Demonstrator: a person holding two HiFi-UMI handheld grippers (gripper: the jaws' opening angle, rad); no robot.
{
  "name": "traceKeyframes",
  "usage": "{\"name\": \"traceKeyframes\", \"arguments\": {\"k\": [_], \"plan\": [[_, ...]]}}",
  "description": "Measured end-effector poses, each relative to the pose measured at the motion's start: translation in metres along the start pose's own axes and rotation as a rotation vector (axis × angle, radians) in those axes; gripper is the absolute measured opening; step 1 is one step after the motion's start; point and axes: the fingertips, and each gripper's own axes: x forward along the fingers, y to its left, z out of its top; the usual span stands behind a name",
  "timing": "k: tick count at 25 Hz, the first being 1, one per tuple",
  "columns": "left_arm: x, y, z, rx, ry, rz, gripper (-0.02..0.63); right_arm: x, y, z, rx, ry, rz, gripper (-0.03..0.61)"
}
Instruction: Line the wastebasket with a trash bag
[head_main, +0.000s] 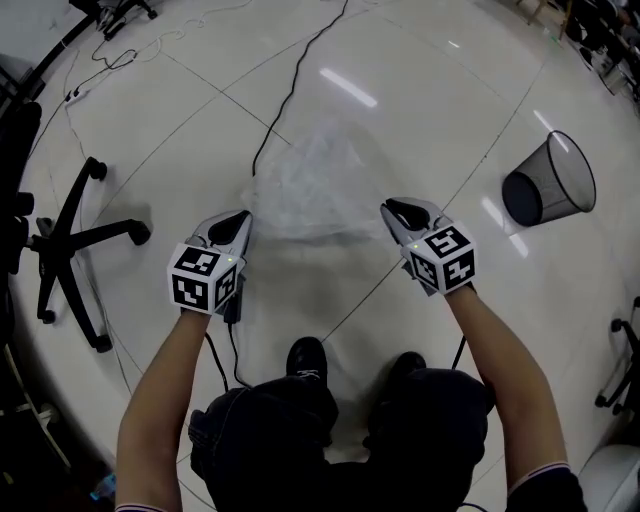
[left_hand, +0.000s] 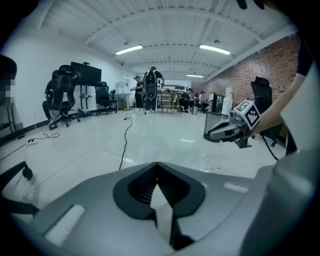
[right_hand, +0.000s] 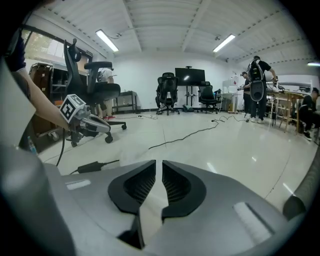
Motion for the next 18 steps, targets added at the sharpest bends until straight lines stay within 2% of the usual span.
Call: {"name": "traceKeyframes", "arguments": {"k": [7, 12, 18], "plan": [[0.027, -0.008, -0.060, -0.041, 0.068, -0.019, 0.012, 0.012, -0.014, -0.065, -0.022, 0.135, -0.008, 0.103], [0.039, -0.020, -0.080, -0.058, 0.099, -0.041, 0.012, 0.024, -0.028, -0.097, -0.023, 0.208, -0.036, 0.178], [0.042, -0.023, -0.094, -0.076, 0.128, -0.053, 0.012, 0.039, -0.038, -0.121, -0.021, 0.269, -0.040, 0.192]]}}
